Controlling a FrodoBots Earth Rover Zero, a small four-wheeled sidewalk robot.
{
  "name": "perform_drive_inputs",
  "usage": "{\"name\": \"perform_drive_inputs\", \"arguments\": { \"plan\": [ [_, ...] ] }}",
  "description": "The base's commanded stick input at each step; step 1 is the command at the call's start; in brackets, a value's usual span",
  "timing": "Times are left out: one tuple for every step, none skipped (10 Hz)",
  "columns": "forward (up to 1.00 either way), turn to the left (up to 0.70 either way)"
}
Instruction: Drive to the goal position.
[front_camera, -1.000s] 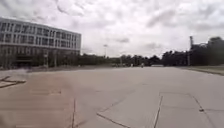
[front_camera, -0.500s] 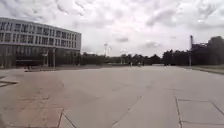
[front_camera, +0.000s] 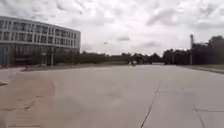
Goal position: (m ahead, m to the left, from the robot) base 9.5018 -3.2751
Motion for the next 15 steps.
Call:
{"name": "perform_drive_inputs", "arguments": {
  "plan": [
    [1.0,0.0],
    [1.0,0.0],
    [1.0,0.0],
    [1.0,0.0],
    [1.0,0.0],
    [1.0,0.0],
    [1.0,0.0],
    [1.0,0.0],
    [1.0,0.0],
    [1.0,0.0],
    [1.0,0.0],
    [1.0,0.0],
    [1.0,0.0],
    [1.0,0.0],
    [1.0,0.0]
  ]
}}
